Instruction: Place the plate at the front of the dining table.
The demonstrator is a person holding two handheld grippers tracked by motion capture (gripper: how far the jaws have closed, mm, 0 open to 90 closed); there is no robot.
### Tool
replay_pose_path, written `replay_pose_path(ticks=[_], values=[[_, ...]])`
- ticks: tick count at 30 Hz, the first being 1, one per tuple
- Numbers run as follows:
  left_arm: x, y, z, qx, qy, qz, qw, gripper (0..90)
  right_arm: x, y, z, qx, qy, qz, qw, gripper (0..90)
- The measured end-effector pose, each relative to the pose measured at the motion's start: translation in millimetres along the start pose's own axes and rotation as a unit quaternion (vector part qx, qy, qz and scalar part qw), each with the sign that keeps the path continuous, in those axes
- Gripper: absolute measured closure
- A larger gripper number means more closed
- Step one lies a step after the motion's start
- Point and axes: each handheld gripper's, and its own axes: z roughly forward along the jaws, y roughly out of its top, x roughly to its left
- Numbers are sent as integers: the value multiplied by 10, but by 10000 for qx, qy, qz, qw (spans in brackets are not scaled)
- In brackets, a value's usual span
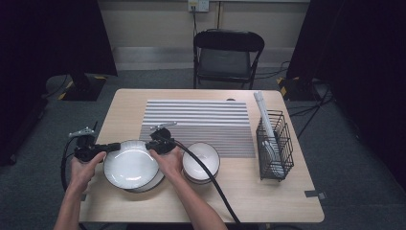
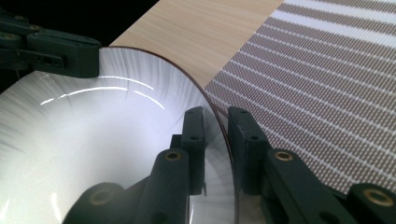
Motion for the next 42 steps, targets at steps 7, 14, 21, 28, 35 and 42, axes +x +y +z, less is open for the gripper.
replay_pose_path(ticks=[7, 14, 21, 28, 35, 42], values=[[14, -7, 0, -7, -57, -50, 10000, 860, 6, -34, 1, 70, 14, 133, 9999, 745], [41, -66, -43, 190, -217, -200, 9994, 821, -1, -29, -5, 64, 46, 146, 9999, 763], [13, -40, -24, 178, -86, -158, 9997, 846, 16, -13, -16, 20, -36, 99, 9999, 781], [-6, 4, 2, 81, 16, -70, 9999, 855, 6, 21, -23, -54, -63, 9, 10000, 800], [1, 10, -20, 52, 13, -15, 10000, 865, 21, 9, -25, -76, -91, 19, 9999, 792], [-5, 4, -35, 36, 41, -26, 10000, 867, 35, -70, -23, -34, -147, 213, 9997, 753]])
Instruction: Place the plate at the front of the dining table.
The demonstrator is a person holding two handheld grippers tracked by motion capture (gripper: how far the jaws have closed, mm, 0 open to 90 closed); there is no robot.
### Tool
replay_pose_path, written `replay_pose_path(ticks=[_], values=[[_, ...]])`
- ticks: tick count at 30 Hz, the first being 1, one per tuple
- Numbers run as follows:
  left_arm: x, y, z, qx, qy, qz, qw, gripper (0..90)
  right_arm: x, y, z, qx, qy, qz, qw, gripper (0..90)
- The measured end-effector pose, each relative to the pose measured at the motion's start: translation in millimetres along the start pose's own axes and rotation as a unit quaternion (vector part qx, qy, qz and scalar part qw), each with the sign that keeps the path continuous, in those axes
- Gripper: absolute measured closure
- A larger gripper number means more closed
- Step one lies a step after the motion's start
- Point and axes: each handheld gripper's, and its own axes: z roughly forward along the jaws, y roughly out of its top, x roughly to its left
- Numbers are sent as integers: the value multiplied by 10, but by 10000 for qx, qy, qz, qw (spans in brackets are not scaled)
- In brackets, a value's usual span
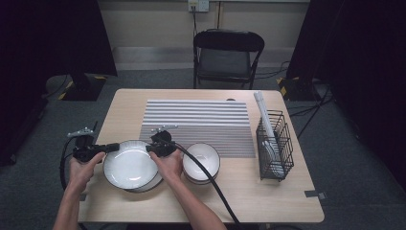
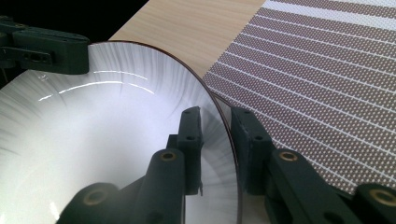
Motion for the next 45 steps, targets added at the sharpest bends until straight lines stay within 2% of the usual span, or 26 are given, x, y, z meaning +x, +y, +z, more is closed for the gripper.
replay_pose_path(ticks=[5, 15, 17, 20, 28, 36, 38, 39, 45], values=[[2, -1, -6, -6, 4, 20, 10000, 867, -31, 22, -3, -34, 81, 56, 9999, 777], [11, 7, -22, -87, 17, -5, 10000, 870, -42, 70, 0, -139, 107, -41, 9998, 798], [1, 9, -29, -112, 71, 40, 9999, 870, -36, 67, 1, -161, 98, -46, 9998, 799], [26, 5, -15, -87, -2, -56, 9999, 864, -48, 70, 5, -150, 145, -52, 9998, 801], [28, 0, -6, 13, -19, 13, 10000, 865, -50, 69, 18, -164, 193, -65, 9997, 800], [15, -5, -27, 8, 13, -3, 10000, 868, -17, 35, -2, -24, 33, -13, 10000, 765], [12, -6, -34, 16, 43, 15, 10000, 869, -12, 26, 1, -21, 41, 43, 10000, 765], [20, -3, -42, 46, 24, 57, 10000, 869, -7, 14, -1, -38, 9, -7, 10000, 762], [13, -8, -46, 15, 42, 27, 10000, 870, -6, -6, -11, -12, 26, 31, 10000, 769]])
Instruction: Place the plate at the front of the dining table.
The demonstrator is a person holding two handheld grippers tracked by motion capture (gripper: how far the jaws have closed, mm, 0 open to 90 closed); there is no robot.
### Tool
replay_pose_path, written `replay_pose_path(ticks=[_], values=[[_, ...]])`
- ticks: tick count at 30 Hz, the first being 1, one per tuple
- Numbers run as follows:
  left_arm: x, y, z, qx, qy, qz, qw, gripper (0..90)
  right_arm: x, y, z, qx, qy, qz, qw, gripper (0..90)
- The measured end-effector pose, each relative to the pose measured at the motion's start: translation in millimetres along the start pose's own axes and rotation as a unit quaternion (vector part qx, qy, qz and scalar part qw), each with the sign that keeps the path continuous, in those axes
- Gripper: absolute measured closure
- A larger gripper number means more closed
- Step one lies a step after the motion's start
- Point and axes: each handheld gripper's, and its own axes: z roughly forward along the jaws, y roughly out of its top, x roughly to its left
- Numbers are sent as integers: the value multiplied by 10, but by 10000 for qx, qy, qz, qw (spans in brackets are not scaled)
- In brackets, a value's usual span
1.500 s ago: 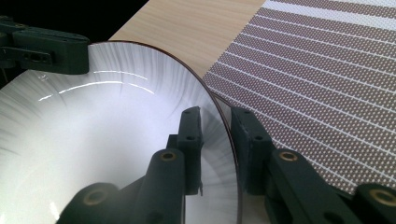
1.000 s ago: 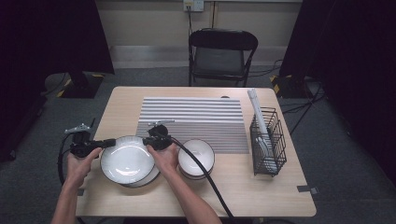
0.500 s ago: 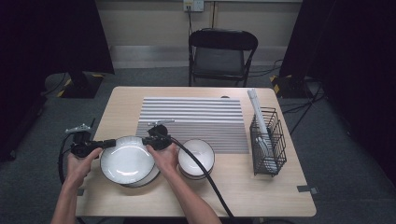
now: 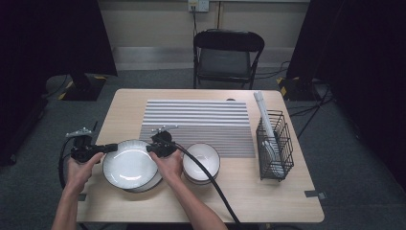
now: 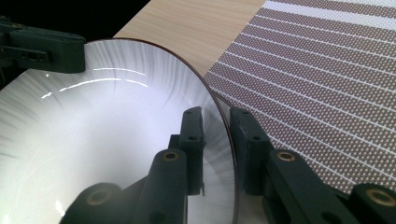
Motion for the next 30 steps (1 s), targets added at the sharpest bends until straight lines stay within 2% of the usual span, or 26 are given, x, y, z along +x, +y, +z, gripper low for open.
replay_pose_path(ticks=[2, 4, 11, 16, 17, 20, 26, 30], values=[[-8, 3, 4, -19, 34, -10, 10000, 869, -14, 14, -6, -49, 22, 59, 10000, 790], [-10, 21, -6, -54, 61, 30, 10000, 870, -16, 40, -11, -108, 31, -21, 9999, 803], [11, 39, -31, -117, 74, 73, 9999, 870, -5, 79, 8, -198, 58, -74, 9998, 810], [15, 51, -56, -180, 138, 96, 9997, 869, -2, 78, 31, -253, 105, -44, 9996, 810], [36, 46, -74, -228, 100, 39, 9997, 868, 12, 91, 44, -249, 96, -55, 9996, 809], [38, 39, -86, -234, 134, 58, 9996, 870, 26, 103, 48, -256, 123, -74, 9996, 811], [31, 30, -79, -237, 130, 64, 9996, 870, 49, 48, 43, -127, 31, -179, 9998, 791], [31, 29, -82, -235, 139, 61, 9996, 870, 41, 1, 33, -92, 61, -90, 9999, 769]])
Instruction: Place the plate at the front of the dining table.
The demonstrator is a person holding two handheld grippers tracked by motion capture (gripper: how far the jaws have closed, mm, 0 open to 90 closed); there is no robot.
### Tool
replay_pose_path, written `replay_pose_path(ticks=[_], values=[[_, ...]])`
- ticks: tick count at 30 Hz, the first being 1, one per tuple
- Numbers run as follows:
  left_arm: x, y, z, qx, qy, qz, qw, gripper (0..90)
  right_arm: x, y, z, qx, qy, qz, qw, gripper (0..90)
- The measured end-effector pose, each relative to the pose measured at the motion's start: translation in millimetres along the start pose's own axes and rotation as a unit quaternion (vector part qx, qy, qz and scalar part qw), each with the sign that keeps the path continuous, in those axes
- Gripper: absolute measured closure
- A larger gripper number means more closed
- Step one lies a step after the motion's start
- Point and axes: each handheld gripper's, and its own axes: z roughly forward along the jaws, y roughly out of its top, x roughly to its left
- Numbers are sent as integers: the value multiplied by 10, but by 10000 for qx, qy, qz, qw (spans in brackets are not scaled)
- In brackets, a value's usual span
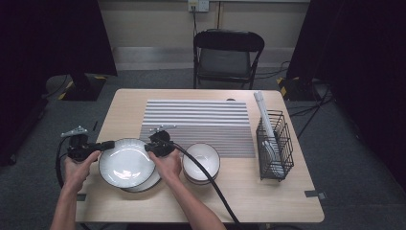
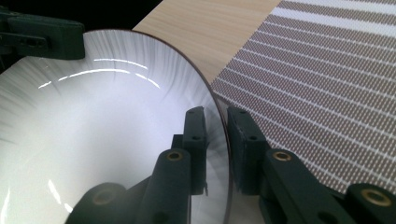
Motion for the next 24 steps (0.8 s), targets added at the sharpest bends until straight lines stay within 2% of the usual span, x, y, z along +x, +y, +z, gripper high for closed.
replay_pose_path(ticks=[2, 6, 7, 10, 12, 13, 15, 18, 19, 24], values=[[-6, 1, 2, -10, 17, -10, 10000, 870, 14, -63, 7, 61, 42, 38, 10000, 722], [4, -2, -2, -4, -20, -60, 10000, 869, 0, -57, 6, 72, 96, 93, 9999, 748], [12, -6, -3, -7, -52, -103, 9999, 867, -8, -48, -1, 31, 102, 25, 9999, 762], [19, -7, -4, 0, -66, -146, 9999, 864, -11, -46, -2, 33, 111, 20, 9999, 767], [26, -17, -9, 82, -119, -188, 9997, 850, -19, -41, -10, 30, 112, 7, 9999, 778], [41, -52, -11, 126, -212, -238, 9994, 830, -27, -38, -10, 27, 144, 20, 9999, 781], [41, -67, -12, 185, -227, -269, 9992, 822, -29, -38, -9, 25, 149, 28, 9999, 782], [14, -62, 5, 256, -124, -227, 9993, 831, -35, -35, -9, 34, 162, 67, 9998, 786], [22, -58, 8, 255, -148, -250, 9993, 836, -43, -24, -13, 20, 163, 127, 9998, 802], [7, -37, 20, 181, -109, -220, 9995, 845, -32, 33, -21, -4, 85, 85, 9999, 820]])
